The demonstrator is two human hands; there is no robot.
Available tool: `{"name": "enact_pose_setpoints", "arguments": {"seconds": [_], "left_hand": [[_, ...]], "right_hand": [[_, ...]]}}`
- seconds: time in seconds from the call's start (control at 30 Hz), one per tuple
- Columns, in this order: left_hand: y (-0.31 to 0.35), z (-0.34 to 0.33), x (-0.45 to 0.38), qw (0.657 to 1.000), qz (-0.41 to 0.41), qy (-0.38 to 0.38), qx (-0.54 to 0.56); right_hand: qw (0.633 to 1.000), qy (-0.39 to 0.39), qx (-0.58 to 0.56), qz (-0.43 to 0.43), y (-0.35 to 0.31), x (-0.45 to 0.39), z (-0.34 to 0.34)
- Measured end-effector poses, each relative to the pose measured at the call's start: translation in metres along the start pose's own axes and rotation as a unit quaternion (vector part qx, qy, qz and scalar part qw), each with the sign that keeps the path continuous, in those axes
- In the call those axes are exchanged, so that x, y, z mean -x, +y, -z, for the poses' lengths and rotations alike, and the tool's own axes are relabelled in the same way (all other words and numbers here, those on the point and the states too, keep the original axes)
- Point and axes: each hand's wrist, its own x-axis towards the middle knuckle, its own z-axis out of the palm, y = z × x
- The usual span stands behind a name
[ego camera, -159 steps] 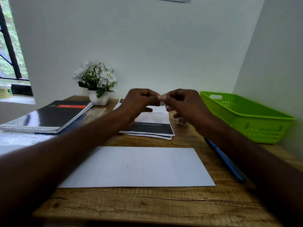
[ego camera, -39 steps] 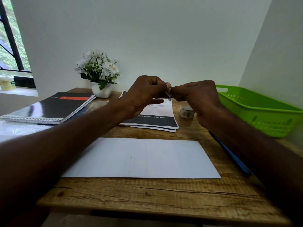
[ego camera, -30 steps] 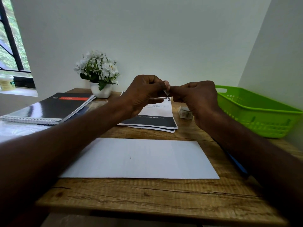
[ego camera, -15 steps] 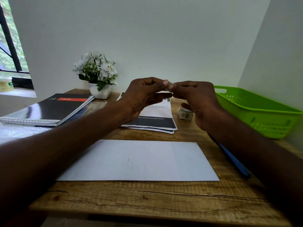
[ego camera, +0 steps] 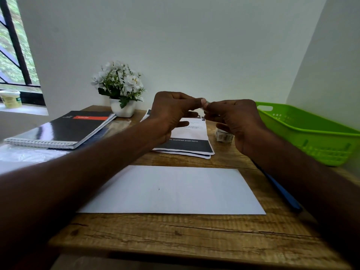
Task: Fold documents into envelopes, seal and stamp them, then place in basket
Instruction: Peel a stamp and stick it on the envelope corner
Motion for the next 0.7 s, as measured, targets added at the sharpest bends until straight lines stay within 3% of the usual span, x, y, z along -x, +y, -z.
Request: {"name": "enact_pose_setpoints", "arguments": {"seconds": [0.27,0.5,0.7], "left_hand": [[-0.007,0.011,-0.01,0.993,0.026,-0.113,-0.005],[-0.007,0.009,-0.011,0.996,-0.014,-0.088,0.001],[-0.004,0.011,-0.008,0.993,-0.013,-0.116,0.003]], "right_hand": [[0.998,-0.048,-0.012,-0.024,-0.004,0.0,0.004],[0.999,-0.046,0.001,-0.027,-0.002,-0.002,0.005],[0.998,-0.049,-0.019,-0.017,-0.005,0.003,0.004]]}}
